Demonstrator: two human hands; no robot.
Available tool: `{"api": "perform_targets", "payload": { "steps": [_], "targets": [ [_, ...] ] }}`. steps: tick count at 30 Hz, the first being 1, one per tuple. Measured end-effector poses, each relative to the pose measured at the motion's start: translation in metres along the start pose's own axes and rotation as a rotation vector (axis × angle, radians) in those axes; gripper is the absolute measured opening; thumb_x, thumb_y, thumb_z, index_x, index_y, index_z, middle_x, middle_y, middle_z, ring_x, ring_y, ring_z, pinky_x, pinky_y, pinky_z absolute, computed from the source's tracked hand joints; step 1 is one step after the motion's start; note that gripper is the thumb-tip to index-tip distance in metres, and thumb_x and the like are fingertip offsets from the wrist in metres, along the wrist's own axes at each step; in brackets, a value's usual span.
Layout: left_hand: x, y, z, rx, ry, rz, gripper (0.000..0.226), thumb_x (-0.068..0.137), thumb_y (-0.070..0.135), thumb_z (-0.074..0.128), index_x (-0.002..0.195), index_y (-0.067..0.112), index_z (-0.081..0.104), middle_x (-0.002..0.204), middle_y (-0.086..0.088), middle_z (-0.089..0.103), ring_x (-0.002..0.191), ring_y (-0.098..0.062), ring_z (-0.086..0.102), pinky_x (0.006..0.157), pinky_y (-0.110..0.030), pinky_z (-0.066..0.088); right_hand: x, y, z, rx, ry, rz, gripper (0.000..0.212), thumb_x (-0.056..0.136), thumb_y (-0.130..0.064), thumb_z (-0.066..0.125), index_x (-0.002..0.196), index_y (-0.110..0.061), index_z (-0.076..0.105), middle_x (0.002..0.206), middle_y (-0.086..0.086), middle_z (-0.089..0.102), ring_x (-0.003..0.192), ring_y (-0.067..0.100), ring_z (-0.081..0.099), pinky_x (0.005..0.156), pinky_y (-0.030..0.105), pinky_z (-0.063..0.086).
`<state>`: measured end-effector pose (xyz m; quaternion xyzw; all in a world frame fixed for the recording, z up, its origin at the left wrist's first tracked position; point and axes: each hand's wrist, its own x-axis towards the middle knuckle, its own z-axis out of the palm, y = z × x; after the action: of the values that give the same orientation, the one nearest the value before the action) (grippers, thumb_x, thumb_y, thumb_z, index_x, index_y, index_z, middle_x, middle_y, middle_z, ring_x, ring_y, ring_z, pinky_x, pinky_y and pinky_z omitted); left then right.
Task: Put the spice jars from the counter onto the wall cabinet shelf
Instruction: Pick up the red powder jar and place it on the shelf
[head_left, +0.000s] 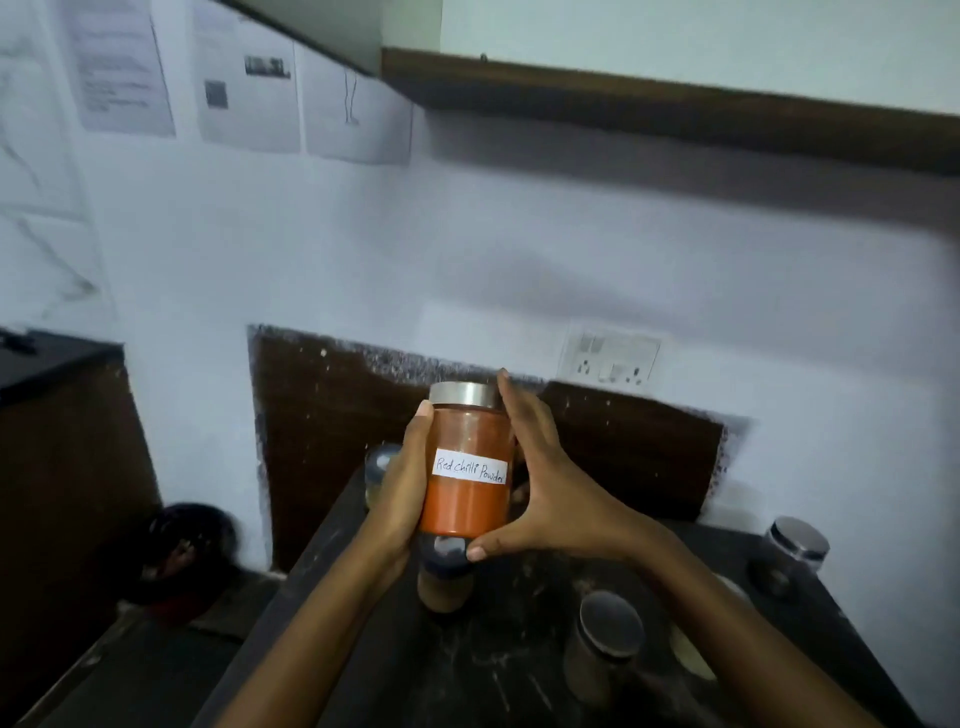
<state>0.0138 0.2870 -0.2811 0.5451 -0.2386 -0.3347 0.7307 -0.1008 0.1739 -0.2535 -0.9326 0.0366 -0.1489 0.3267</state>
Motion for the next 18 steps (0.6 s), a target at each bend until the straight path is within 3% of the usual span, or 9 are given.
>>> {"api": "perform_targets", "payload": {
  "steps": [3, 7, 11, 14, 18],
  "targets": [
    [0.02, 0.039, 0.015, 0.076, -0.022, 0.153, 0.048, 0.086, 0.059, 0.033, 0.106, 0.025, 0.06, 0.095, -0.009, 0.073, 0.082, -0.023, 0.071, 0.068, -0.034, 0.059, 0.021, -0.01, -0.034, -0.04, 0.077, -0.063, 0.136, 0.056, -0.036, 0.088, 0.134, -0.057, -0.023, 0.141, -0.037, -0.013, 0.132, -0.002, 0.012, 0.102, 0.025, 0.041],
    [0.044, 0.089, 0.03, 0.129, -0.088, 0.285, 0.064, 0.078, 0.067, 0.034, 0.117, 0.023, 0.06, 0.104, -0.011, 0.072, 0.093, -0.029, 0.07, 0.088, -0.05, 0.053, 0.05, -0.025, -0.078, -0.034, 0.197, -0.142, 0.132, 0.051, -0.033, 0.091, 0.134, -0.063, -0.007, 0.135, -0.043, -0.002, 0.119, -0.013, 0.029, 0.079, 0.001, 0.044],
    [0.065, 0.14, 0.041, 0.199, -0.147, 0.38, 0.07, 0.073, 0.071, 0.032, 0.124, 0.028, 0.055, 0.112, -0.01, 0.069, 0.098, -0.03, 0.068, 0.09, -0.053, 0.051, 0.078, -0.042, -0.117, -0.037, 0.277, -0.241, 0.124, 0.049, -0.034, 0.09, 0.129, -0.067, 0.003, 0.131, -0.047, 0.005, 0.114, -0.017, 0.037, 0.069, 0.003, 0.048],
    [0.076, 0.174, 0.048, 0.243, -0.15, 0.478, 0.064, 0.077, 0.068, 0.028, 0.121, 0.031, 0.056, 0.112, -0.005, 0.07, 0.099, -0.024, 0.069, 0.091, -0.049, 0.052, 0.096, -0.055, -0.143, -0.099, 0.321, -0.314, 0.123, 0.048, -0.036, 0.089, 0.129, -0.068, 0.002, 0.131, -0.047, 0.005, 0.11, -0.024, 0.034, 0.067, 0.002, 0.047],
    [0.086, 0.21, 0.054, 0.256, -0.186, 0.526, 0.066, 0.076, 0.07, 0.027, 0.122, 0.033, 0.055, 0.113, -0.001, 0.07, 0.1, -0.02, 0.068, 0.089, -0.043, 0.054, 0.115, -0.074, -0.174, -0.154, 0.351, -0.377, 0.13, 0.046, -0.029, 0.092, 0.128, -0.07, 0.001, 0.135, -0.044, 0.002, 0.112, -0.02, 0.036, 0.066, 0.004, 0.049]
  ]
}}
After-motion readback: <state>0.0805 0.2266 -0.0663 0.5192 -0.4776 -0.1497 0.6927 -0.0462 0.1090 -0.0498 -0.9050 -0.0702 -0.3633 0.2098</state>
